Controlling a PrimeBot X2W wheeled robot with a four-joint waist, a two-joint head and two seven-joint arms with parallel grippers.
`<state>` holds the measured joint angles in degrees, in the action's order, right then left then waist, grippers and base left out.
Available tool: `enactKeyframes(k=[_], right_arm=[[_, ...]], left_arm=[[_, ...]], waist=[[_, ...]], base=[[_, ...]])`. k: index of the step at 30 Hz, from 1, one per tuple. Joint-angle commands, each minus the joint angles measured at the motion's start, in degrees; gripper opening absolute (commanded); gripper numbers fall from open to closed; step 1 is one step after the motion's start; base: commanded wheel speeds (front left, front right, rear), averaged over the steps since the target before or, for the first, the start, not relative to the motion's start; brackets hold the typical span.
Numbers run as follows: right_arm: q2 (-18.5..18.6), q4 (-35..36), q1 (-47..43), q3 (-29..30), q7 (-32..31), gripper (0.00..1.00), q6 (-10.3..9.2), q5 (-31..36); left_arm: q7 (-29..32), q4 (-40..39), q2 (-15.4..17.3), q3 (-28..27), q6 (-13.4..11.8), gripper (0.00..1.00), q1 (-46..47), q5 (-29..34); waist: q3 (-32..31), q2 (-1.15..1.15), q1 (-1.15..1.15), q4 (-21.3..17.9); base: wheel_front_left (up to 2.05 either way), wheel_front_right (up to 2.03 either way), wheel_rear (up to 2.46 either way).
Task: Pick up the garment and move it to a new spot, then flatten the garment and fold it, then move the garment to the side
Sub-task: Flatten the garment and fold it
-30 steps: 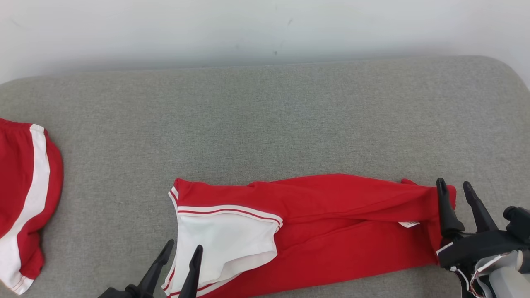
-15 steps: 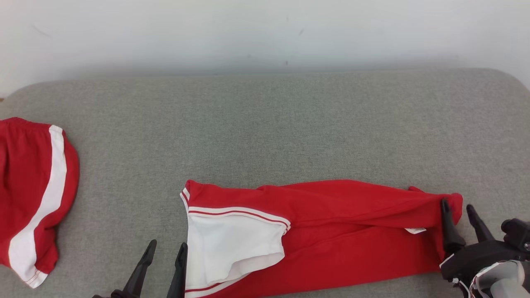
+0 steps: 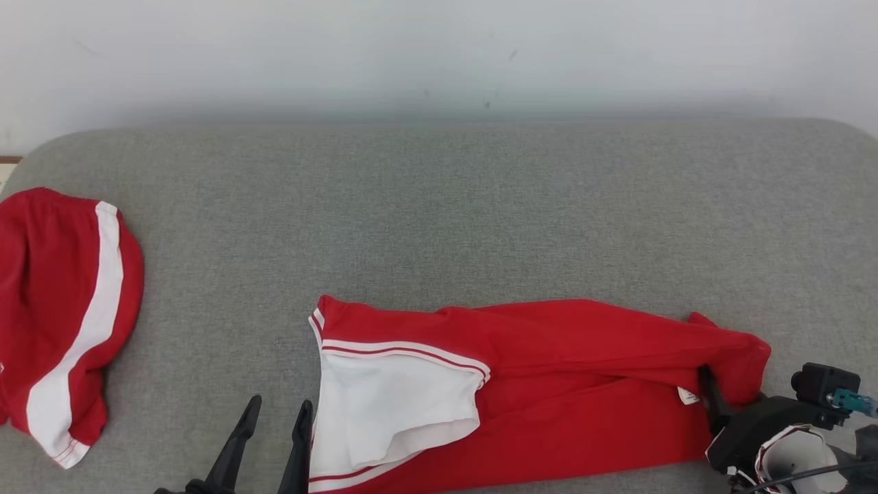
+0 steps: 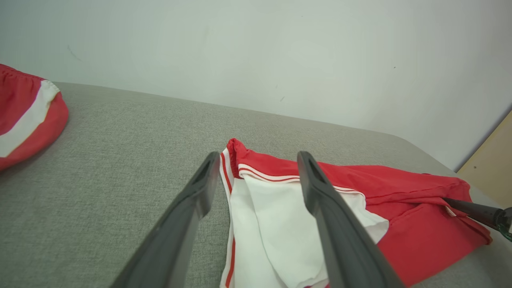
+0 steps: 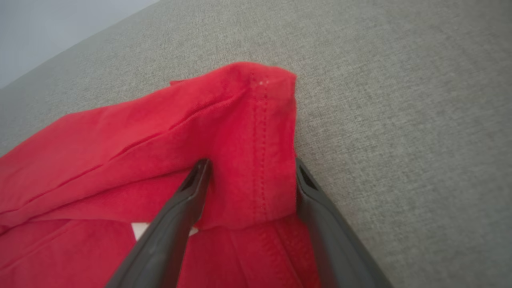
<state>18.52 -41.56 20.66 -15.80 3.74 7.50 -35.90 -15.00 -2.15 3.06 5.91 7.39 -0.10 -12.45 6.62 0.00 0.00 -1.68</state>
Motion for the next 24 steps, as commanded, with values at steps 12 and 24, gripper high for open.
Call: enactKeyframes(k=[12,24], right_arm=[[2.6,-2.1,3.8,-1.8,3.3,0.00,-0.03,-1.2],[6.0,-3.9,8.1,0.1,6.9,0.00,-0.02,-0.6]], left_arm=[[-0.2,0.2,-0.2,-0.6,0.0,1.00,-1.1,-0.6],[-0.2,0.8,-0.2,-1.2,0.0,1.00,-1.5,-1.5]], waist=[[-0.5,0.00,0.00,0.5],[-1.3,0.00,0.00,-0.3]], base=[[0.00,0.00,0.00],[0.00,0.00,0.00]])
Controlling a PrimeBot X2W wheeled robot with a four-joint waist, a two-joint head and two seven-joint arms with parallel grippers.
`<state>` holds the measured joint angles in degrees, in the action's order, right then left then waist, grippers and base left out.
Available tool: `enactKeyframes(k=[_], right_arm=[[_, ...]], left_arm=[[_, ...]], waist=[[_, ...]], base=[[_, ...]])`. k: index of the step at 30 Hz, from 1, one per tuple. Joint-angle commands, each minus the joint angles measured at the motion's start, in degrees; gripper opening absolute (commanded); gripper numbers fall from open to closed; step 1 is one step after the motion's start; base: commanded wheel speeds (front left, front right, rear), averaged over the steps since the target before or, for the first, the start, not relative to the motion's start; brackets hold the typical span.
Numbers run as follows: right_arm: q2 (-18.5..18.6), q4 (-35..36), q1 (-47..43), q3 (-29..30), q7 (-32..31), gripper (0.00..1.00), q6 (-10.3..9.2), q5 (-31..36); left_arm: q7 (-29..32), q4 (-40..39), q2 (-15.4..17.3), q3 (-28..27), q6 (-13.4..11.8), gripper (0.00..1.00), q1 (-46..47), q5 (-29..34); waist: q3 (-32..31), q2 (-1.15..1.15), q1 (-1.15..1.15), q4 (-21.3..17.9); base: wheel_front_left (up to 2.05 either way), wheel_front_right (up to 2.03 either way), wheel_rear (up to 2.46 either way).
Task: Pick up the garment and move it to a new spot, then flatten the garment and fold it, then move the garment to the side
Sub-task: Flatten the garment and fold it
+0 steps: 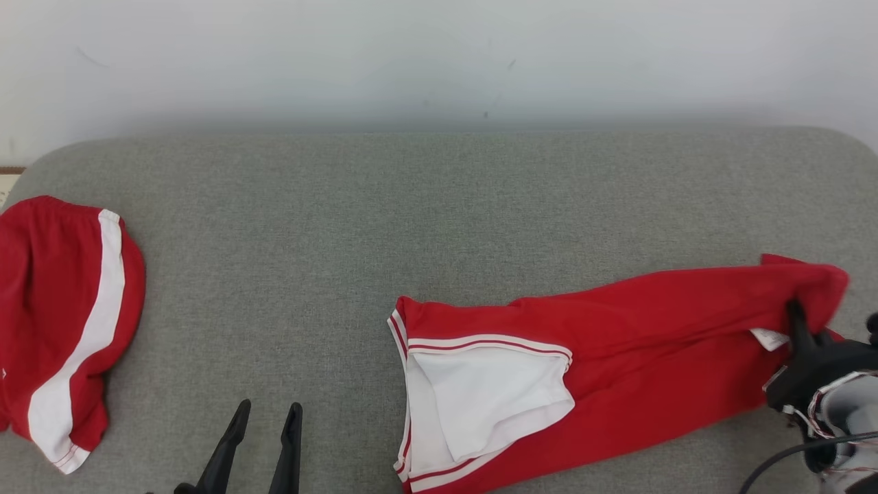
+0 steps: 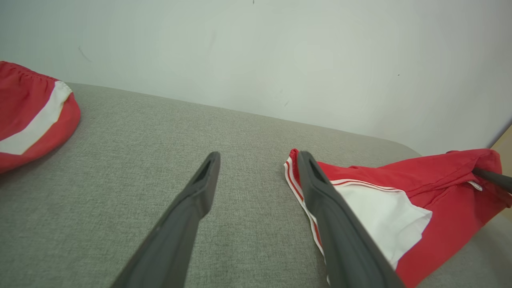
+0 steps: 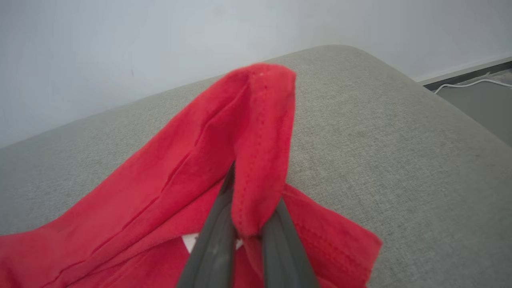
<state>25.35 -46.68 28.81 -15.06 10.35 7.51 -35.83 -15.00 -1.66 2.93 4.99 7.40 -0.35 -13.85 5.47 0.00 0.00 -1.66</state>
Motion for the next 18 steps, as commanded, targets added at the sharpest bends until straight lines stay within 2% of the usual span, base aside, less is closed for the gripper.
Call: enactKeyframes(k=[1,13,18], right_arm=[[-1.2,2.5,-0.4,-1.3,0.0,0.00,-0.03,-1.2],[-4.9,24.9,-6.6,-8.3,-5.1,0.00,-0.02,-7.1],[-6.5,31.8,-8.9,-9.7,-7.8,0.00,-0.02,-8.5]], left_arm=[[-0.2,0.3,0.0,-0.4,0.0,1.00,-1.3,-0.2],[-0.2,0.4,0.0,-0.5,0.0,1.00,-0.6,-0.4],[-0.2,0.5,0.0,-0.6,0.0,1.00,-0.1,-0.5]], waist=[[-0.3,0.00,0.00,-0.5],[-0.2,0.00,0.00,-1.1],[0.2,0.00,0.00,-0.7]], base=[[0.00,0.00,0.00],[0.00,0.00,0.00],[0.00,0.00,0.00]])
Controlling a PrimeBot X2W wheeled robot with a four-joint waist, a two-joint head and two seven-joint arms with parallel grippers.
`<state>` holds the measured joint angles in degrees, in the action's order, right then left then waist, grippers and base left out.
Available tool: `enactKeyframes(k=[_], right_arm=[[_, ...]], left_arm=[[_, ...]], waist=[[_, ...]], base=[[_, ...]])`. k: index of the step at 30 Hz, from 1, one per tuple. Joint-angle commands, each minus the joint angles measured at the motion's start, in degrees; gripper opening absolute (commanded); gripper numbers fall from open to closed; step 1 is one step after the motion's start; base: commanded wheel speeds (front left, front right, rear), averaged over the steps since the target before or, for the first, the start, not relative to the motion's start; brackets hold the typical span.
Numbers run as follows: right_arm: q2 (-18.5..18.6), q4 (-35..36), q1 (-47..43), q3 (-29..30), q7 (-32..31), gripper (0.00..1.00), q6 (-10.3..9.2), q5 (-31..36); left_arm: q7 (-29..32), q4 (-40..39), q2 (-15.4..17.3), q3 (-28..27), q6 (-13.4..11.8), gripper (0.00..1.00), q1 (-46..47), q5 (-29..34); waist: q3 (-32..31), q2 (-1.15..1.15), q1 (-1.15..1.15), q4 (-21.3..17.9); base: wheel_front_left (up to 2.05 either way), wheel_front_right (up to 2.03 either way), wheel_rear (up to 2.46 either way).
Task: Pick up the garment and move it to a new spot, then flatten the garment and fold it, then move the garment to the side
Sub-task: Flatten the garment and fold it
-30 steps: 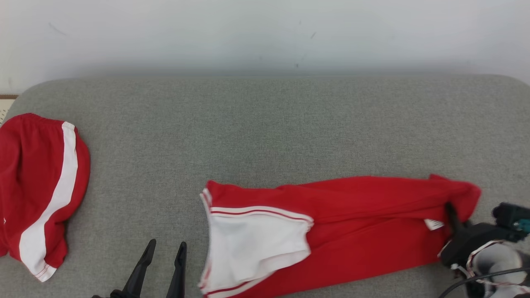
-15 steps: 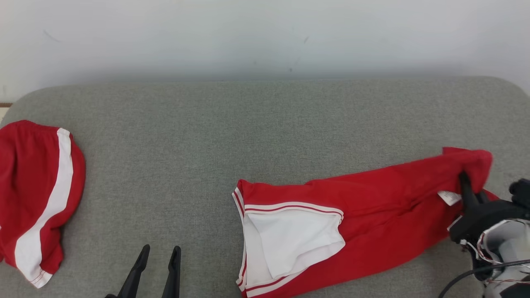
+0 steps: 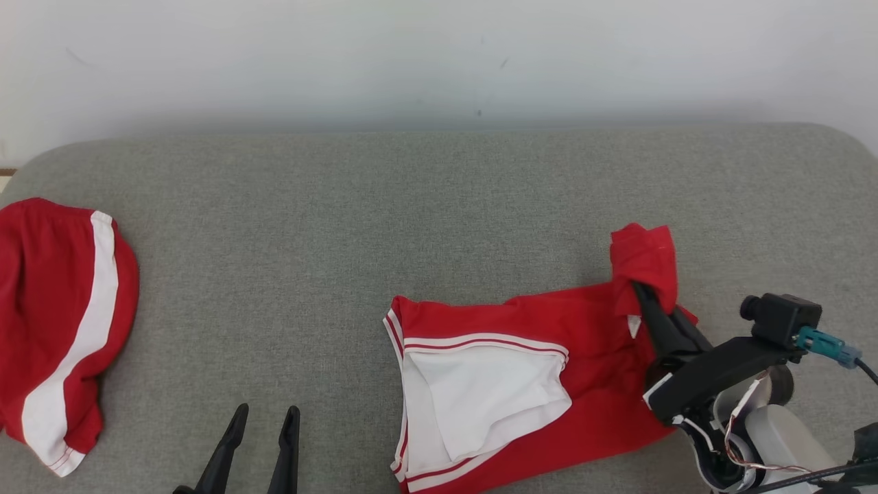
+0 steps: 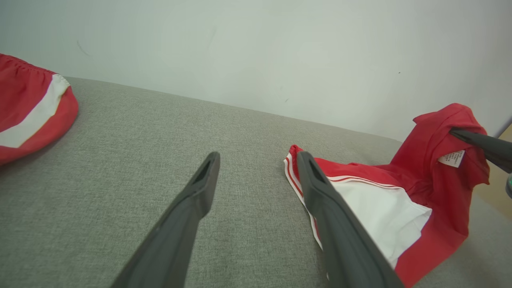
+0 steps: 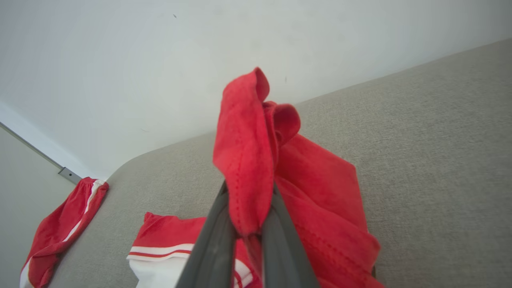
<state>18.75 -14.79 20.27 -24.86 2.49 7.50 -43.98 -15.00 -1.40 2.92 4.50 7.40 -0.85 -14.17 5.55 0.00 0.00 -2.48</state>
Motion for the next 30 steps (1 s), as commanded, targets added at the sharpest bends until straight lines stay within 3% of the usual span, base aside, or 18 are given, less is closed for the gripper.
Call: enactKeyframes(k=[1,7,12,30], right_arm=[[-0.3,1.5,-0.8,-0.2,-0.4,0.00,0.00,-0.4],[-3.6,8.3,-3.7,-3.3,-4.0,0.00,0.00,-1.2],[-6.4,9.4,-4.8,-5.7,-5.3,0.00,0.00,-0.4],[-14.1,-5.9,-0.3,-10.5,-0.1,0.00,0.00,1.5]], left_arm=[[-0.2,0.3,0.0,-0.1,0.0,1.00,0.6,-0.2],[-0.2,0.3,0.0,0.1,-0.5,1.00,0.9,-0.7],[-0.2,0.4,0.0,0.8,-0.8,1.00,1.6,-1.1],[-0.2,2.1,0.0,3.1,-1.3,1.00,3.3,-1.8]], waist=[[0.1,0.00,0.00,0.2],[0.3,0.00,0.00,1.0],[0.5,0.00,0.00,1.9],[1.3,0.00,0.00,5.8]], base=[[0.00,0.00,0.00],[0.00,0.00,0.00],[0.00,0.00,0.00],[0.00,0.00,0.00]])
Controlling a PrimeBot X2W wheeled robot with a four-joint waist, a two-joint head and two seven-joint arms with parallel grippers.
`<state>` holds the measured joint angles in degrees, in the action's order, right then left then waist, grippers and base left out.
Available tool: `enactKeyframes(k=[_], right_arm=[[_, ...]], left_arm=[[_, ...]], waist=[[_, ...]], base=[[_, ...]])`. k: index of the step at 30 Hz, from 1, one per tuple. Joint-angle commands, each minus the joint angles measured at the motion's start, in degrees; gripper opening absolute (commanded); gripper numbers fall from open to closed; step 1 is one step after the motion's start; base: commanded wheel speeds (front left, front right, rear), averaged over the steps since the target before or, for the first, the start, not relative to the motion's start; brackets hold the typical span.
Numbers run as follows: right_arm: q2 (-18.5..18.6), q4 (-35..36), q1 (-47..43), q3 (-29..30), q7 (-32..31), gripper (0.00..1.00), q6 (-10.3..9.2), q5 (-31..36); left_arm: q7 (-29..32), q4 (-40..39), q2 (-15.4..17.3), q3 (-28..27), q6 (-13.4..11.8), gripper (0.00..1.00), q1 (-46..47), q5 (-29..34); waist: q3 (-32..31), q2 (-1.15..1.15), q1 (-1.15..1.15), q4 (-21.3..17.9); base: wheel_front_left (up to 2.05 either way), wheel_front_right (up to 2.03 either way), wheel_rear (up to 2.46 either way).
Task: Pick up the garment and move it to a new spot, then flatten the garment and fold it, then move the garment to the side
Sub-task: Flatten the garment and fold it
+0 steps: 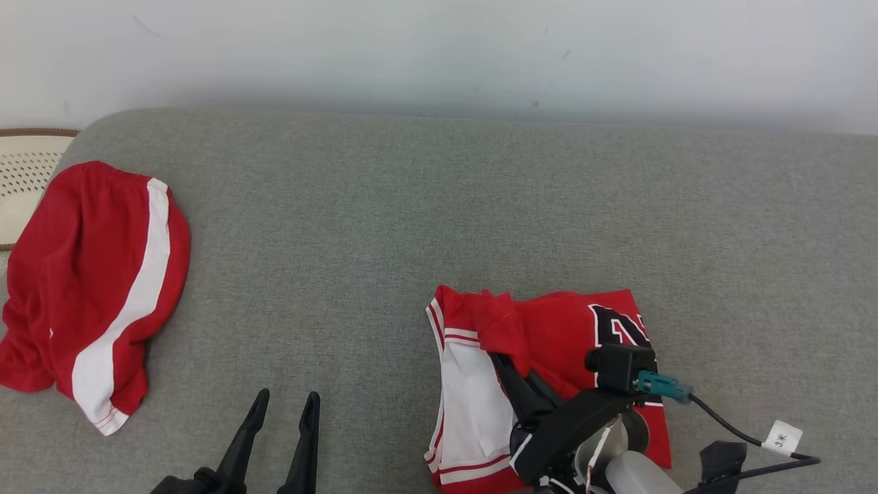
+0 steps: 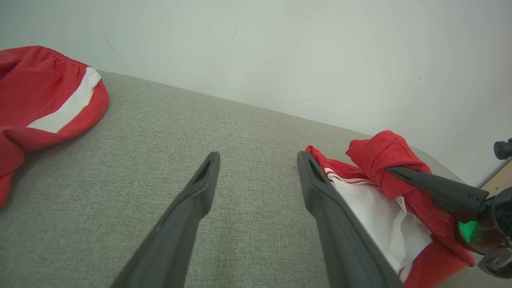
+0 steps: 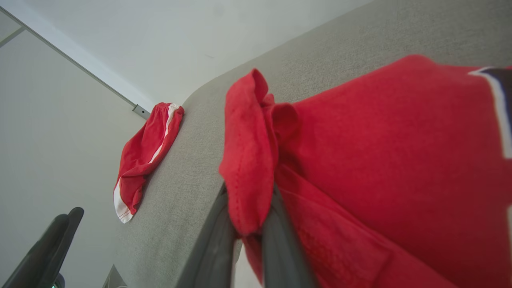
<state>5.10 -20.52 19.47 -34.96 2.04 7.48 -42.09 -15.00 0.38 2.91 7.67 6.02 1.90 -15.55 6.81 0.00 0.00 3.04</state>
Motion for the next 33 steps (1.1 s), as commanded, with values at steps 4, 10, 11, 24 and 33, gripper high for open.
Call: enactKeyframes(k=[4,10,11,24,33], right_arm=[[-1.0,-3.3,1.8,-1.5,2.0,0.08,0.03,-1.4],[-0.9,-3.8,3.5,-3.7,4.0,1.00,0.03,-3.8],[-0.9,-3.8,3.5,-3.7,4.0,1.00,0.03,-3.8],[7.7,10.0,2.9,-0.3,10.4,1.00,0.03,-6.6],[11.9,9.2,-1.9,9.1,11.9,1.00,0.03,2.5]], left_arm=[[-0.2,0.7,0.0,0.3,0.0,1.00,0.8,-0.5],[-0.2,1.1,0.0,0.1,-0.2,1.00,0.4,-0.7],[-0.2,1.1,0.0,0.1,-0.2,1.00,0.4,-0.7],[-0.2,0.0,0.0,-1.4,-0.5,1.00,-1.0,-0.6],[-0.2,-1.1,0.0,-2.6,-0.6,1.00,-1.9,-0.5]], waist=[[0.3,0.00,0.00,1.0],[-0.1,0.00,0.00,1.1],[-0.1,0.00,0.00,1.1],[-1.5,0.00,0.00,-0.1],[-1.6,0.00,0.00,0.0]], base=[[0.00,0.00,0.00],[0.00,0.00,0.00],[0.00,0.00,0.00],[0.00,0.00,0.00],[0.00,0.00,0.00]])
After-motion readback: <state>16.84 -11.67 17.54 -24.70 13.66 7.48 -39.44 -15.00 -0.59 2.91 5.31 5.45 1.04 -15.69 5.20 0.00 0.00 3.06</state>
